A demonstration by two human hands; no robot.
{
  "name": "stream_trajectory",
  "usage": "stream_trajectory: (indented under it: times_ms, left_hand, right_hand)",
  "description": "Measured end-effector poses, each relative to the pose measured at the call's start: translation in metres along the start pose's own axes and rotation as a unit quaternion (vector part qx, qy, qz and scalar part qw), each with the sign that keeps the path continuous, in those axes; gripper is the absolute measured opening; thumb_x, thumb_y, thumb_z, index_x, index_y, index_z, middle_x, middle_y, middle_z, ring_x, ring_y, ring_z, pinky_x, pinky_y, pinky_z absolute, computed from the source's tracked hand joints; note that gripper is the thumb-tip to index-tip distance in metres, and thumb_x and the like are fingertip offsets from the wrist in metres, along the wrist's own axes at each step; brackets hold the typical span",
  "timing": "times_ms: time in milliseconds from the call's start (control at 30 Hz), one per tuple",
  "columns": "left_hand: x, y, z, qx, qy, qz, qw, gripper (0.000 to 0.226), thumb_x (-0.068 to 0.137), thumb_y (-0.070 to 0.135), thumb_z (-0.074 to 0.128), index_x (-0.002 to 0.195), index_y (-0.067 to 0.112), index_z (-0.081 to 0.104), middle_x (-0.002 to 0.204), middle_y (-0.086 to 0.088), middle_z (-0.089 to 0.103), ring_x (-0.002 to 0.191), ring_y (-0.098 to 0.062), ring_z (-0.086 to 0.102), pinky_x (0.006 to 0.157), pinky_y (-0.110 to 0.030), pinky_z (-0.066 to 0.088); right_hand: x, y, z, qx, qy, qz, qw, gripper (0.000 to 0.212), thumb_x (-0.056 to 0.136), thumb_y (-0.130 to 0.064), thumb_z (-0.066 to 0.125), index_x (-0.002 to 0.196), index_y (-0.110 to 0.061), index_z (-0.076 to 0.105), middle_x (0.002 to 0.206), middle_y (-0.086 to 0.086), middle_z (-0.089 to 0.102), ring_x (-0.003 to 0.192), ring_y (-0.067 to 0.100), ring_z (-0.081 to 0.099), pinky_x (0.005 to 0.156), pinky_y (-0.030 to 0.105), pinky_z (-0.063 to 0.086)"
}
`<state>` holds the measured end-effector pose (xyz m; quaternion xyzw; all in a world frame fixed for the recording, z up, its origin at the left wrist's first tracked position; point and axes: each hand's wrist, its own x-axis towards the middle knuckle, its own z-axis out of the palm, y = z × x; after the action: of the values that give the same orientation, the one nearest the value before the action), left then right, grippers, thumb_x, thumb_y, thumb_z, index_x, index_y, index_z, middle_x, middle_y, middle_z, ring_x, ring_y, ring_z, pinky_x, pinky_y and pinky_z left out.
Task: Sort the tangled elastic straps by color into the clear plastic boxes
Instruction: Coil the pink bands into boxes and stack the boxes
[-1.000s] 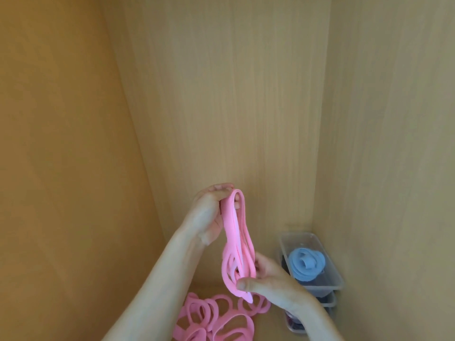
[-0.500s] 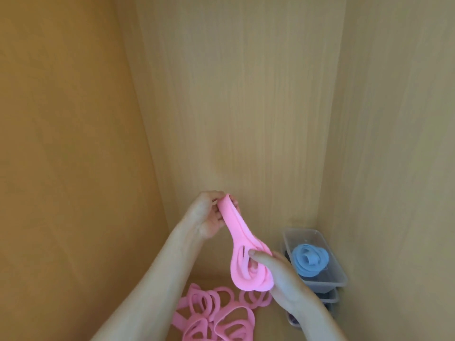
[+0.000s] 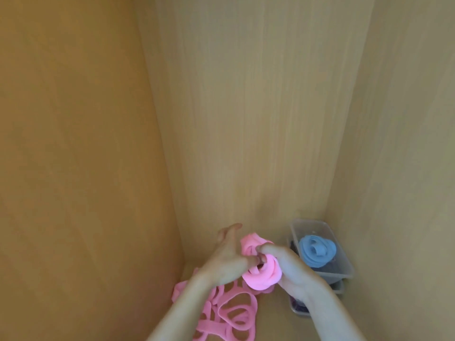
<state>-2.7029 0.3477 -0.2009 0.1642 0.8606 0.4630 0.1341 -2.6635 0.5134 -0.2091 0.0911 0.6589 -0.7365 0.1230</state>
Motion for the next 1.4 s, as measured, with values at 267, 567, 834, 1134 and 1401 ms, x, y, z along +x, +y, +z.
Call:
stream_trajectory:
  times_ms: [267, 567, 834, 1134, 1401]
  left_hand:
    - [-0.013, -0.017, 0.030, -0.224, -0.020, -0.052, 0.973, 0.068, 0.072, 0.016, 0.066, 0.133, 0.026, 0.038, 0.114, -0.006, 0.068, 0.099, -0.012, 0.072, 0.078, -0.027, 0.059]
    - [-0.014, -0.021, 0.027, -0.163, 0.070, -0.003, 0.984, 0.032, 0.093, 0.003, 0.049, 0.120, 0.017, 0.059, 0.105, -0.005, 0.072, 0.094, -0.016, 0.070, 0.081, -0.029, 0.058]
    - [-0.014, -0.033, 0.017, -0.331, 0.050, -0.048, 0.941, 0.042, 0.088, -0.008, 0.056, 0.125, 0.011, 0.062, 0.108, -0.013, 0.076, 0.097, -0.027, 0.074, 0.082, -0.034, 0.059]
    - [-0.020, -0.034, 0.016, -0.448, 0.009, -0.122, 0.885, 0.025, 0.082, -0.015, 0.048, 0.098, -0.010, 0.067, 0.087, -0.031, 0.066, 0.074, -0.034, 0.068, 0.066, -0.038, 0.059]
    - [-0.030, -0.025, 0.004, -0.355, -0.044, -0.083, 0.930, 0.023, 0.058, 0.005, 0.051, 0.076, -0.003, 0.061, 0.057, -0.009, 0.047, 0.048, -0.020, 0.043, 0.050, -0.024, 0.037]
  right_hand:
    - [-0.007, 0.011, 0.004, -0.011, -0.019, 0.007, 1.000, 0.034, 0.091, -0.022, 0.069, 0.119, -0.003, 0.070, 0.113, 0.021, 0.073, 0.112, 0.035, 0.069, 0.109, 0.051, 0.046]
    - [-0.007, 0.024, 0.004, -0.095, -0.073, -0.043, 0.992, 0.021, 0.077, -0.023, 0.076, 0.097, -0.023, 0.081, 0.093, -0.008, 0.078, 0.098, 0.019, 0.074, 0.098, 0.044, 0.056]
    - [-0.007, 0.034, 0.002, -0.074, -0.012, -0.037, 0.997, 0.023, 0.074, -0.027, 0.068, 0.094, -0.031, 0.080, 0.090, -0.005, 0.077, 0.090, 0.014, 0.073, 0.078, 0.031, 0.057]
    - [-0.019, 0.046, 0.002, -0.168, -0.043, -0.081, 0.981, 0.042, 0.091, -0.060, 0.055, 0.112, -0.029, 0.072, 0.106, 0.005, 0.074, 0.095, 0.009, 0.068, 0.085, 0.026, 0.054]
    - [-0.018, 0.051, -0.017, -0.373, 0.127, -0.239, 0.888, 0.076, 0.088, -0.013, 0.072, 0.144, -0.048, 0.036, 0.143, -0.038, 0.027, 0.134, -0.018, 0.026, 0.109, 0.016, 0.030]
